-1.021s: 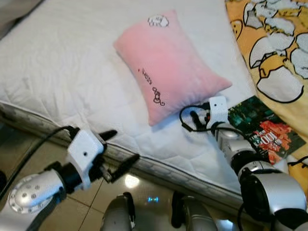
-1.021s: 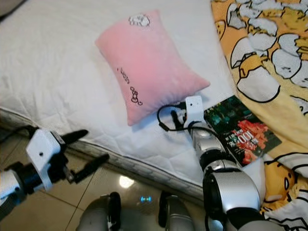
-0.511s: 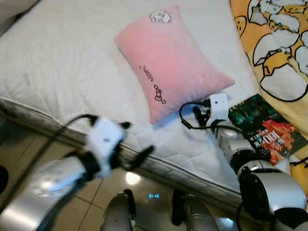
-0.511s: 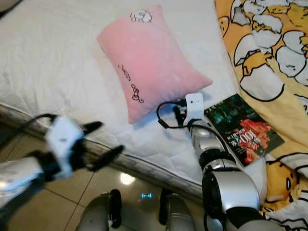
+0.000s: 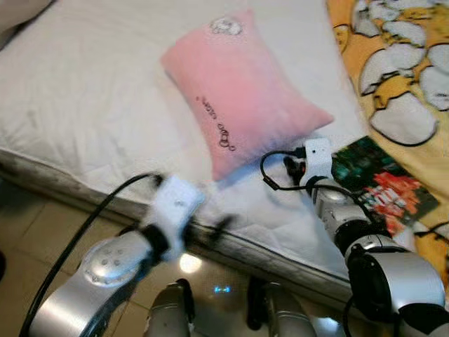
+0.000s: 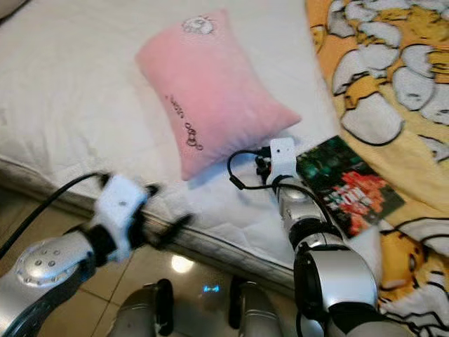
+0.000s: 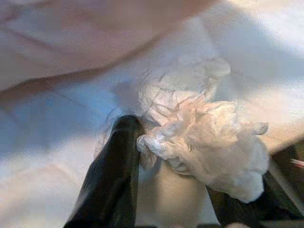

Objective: Clean up the room

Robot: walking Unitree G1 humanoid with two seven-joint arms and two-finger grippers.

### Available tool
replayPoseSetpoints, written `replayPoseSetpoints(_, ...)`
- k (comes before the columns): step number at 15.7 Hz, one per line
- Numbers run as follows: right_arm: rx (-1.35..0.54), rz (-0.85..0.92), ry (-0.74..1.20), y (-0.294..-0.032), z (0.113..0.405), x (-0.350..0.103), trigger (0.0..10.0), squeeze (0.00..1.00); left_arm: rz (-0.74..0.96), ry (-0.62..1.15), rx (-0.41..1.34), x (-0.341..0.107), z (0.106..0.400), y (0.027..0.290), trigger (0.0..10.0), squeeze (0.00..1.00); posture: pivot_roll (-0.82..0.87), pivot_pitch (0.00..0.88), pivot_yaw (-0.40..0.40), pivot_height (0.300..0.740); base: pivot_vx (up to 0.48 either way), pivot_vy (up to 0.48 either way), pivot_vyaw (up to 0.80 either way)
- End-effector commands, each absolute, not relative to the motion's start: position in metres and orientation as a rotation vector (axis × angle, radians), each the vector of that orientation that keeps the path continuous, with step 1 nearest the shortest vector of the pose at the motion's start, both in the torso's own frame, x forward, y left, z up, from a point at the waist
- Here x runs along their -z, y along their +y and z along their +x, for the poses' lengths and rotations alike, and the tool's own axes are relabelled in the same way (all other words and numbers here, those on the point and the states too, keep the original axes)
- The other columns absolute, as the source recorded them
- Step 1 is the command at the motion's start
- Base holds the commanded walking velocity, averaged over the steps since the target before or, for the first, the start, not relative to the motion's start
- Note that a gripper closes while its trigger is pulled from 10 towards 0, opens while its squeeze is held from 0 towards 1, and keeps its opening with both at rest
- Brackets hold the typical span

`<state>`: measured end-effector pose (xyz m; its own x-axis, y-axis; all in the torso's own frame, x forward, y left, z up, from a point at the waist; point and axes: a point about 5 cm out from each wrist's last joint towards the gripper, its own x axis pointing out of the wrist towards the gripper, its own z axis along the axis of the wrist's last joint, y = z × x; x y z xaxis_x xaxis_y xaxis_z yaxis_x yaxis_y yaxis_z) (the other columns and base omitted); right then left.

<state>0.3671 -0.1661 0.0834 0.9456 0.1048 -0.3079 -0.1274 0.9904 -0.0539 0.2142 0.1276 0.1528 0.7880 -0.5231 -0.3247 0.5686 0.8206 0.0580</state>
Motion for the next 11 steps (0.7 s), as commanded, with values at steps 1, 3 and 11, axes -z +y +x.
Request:
replayPoseSetpoints(1,-0.108,-0.061,0.334,-0.168,0.361,-0.074,0.0,0.00,0.149,0.300,0.567,-0.150,0.217,0.128,10.0,0.00,0.24,0.155,-0.086,0.740,0.000,0.000,0.00)
replayPoseSetpoints(3,-0.096,-0.056,0.340,-0.173,0.361,-0.074,0.0,0.00,0.165,0.308,0.570,-0.145,0.226,0.121,10.0,0.00,0.24,0.120,-0.130,0.740,0.000,0.000,0.00)
replayPoseSetpoints(11,-0.049,-0.008,0.343,-0.186,0.356,-0.069,0.0,0.00,0.167,0.339,0.526,-0.120,0.200,0.215,10.0,0.00,0.25,0.112,-0.102,0.740,0.000,0.000,0.00)
